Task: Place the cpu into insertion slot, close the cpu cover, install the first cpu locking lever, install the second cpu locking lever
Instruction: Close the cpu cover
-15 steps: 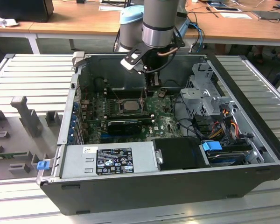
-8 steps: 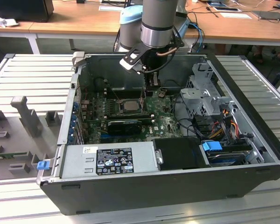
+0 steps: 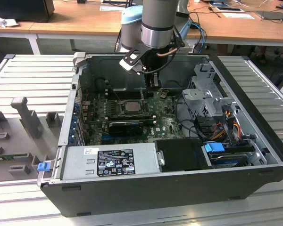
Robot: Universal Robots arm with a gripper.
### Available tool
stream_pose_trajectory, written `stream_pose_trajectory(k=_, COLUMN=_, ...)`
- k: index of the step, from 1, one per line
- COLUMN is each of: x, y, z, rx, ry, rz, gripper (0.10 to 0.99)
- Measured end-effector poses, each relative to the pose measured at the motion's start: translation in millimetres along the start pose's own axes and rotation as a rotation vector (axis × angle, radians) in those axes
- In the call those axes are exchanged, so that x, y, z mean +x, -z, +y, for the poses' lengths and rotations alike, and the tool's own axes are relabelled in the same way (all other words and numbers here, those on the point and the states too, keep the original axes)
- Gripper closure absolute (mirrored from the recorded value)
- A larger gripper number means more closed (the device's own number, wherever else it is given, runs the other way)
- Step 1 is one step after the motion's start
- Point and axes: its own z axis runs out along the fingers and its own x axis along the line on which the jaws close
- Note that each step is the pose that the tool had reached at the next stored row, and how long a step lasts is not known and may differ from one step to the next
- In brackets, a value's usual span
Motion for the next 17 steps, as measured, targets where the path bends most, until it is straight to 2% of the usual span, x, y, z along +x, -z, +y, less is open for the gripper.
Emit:
stream_pose_trajectory(k=13, x=0.2, y=-0.1, z=-4.9, rx=0.000, ry=0.000, rz=-0.0001, gripper=0.980)
stream_pose_trajectory(k=17, x=0.2, y=-2.9, z=-5.5, rx=0.000, ry=0.000, rz=0.0000, gripper=0.980)
